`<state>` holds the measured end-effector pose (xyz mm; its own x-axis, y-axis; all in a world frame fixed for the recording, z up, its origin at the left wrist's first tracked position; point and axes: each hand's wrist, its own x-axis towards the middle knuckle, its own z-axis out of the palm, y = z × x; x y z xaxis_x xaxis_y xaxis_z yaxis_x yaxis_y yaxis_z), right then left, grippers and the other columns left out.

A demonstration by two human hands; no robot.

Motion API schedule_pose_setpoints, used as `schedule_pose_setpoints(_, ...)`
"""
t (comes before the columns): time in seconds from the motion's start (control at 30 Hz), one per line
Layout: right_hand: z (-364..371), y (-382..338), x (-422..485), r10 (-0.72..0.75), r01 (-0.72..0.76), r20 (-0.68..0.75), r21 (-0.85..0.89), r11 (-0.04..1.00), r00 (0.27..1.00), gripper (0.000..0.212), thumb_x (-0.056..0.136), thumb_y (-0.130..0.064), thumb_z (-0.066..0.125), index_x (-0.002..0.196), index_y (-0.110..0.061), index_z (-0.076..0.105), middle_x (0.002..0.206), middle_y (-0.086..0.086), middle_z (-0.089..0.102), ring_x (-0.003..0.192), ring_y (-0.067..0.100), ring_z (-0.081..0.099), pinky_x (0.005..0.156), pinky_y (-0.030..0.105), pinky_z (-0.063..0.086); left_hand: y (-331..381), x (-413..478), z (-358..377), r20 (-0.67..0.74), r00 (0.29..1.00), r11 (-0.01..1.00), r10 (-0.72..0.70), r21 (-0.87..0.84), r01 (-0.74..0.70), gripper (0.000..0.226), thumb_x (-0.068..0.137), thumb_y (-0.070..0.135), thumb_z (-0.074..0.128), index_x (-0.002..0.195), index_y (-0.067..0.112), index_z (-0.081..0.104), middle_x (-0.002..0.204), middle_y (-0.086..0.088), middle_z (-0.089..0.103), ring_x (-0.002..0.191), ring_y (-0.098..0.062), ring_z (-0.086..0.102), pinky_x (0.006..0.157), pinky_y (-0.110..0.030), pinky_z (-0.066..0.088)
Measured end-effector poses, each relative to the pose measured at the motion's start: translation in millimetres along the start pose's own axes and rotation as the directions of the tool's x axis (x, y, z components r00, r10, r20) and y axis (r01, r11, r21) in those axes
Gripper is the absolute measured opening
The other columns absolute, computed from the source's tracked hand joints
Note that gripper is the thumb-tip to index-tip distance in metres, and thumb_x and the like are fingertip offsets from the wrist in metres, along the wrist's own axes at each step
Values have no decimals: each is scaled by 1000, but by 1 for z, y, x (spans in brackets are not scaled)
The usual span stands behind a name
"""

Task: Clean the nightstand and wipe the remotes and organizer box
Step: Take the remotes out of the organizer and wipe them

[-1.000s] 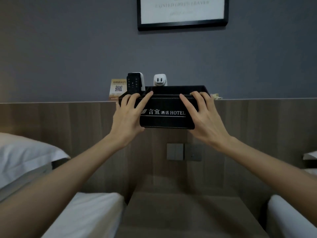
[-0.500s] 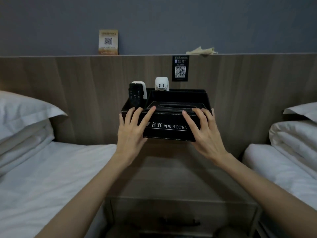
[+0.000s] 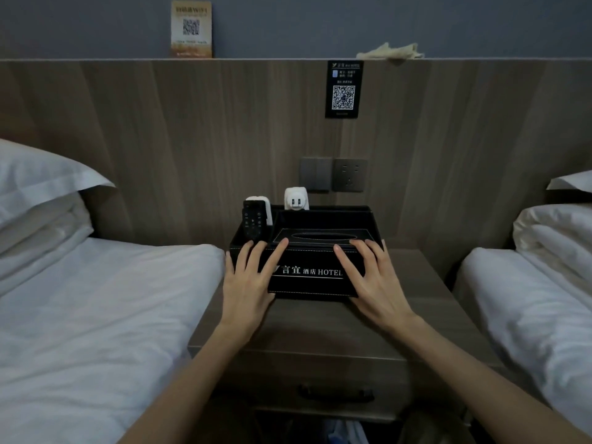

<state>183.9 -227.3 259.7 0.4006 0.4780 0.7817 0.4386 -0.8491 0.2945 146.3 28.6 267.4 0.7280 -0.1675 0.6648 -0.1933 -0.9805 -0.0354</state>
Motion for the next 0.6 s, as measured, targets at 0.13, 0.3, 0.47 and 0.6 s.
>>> schedule_pose_setpoints(0.13, 11, 0, -7, 25, -26, 49, 38, 999, 998, 86, 79, -25, 78, 149, -14, 28, 133, 24, 42, 125, 41, 40, 106, 61, 34, 0, -2, 9, 48, 999, 1000, 3, 24, -4, 126, 48, 16, 91, 152, 29, 20, 132, -10, 45, 126, -34, 42, 97, -60, 43)
schedule_pose_setpoints(0.3, 10, 6, -4, 74, -86, 107, 115, 990, 992, 84, 78, -33, 78, 148, -14, 35, 135, 23, 42, 127, 40, 36, 100, 59, 44, 3, 7, 11, 70, 997, 998, 13, 58, -17, 127, 50, 19, 92, 153, 28, 18, 134, -10, 43, 128, -35, 42, 97, -61, 43)
schedule_pose_setpoints(0.47, 1, 14, -1, -22, -1, 191, 121, 993, 981, 105, 63, -42, 86, 148, -11, 33, 138, 22, 40, 128, 39, 34, 100, 56, 45, 1, 5, 9, 95, 995, 995, 35, 84, -44, 123, 56, 30, 92, 153, 27, 16, 139, -12, 43, 133, -36, 39, 99, -61, 41)
schedule_pose_setpoints(0.6, -2, 15, -13, -78, 53, 272, 101, 994, 959, 116, 55, -39, 91, 149, -13, 28, 140, 20, 38, 126, 38, 36, 98, 53, 48, 1, -7, 10, 142, 988, 991, 62, 108, -78, 119, 60, 36, 89, 153, 29, 16, 143, -13, 44, 134, -36, 41, 98, -58, 43)
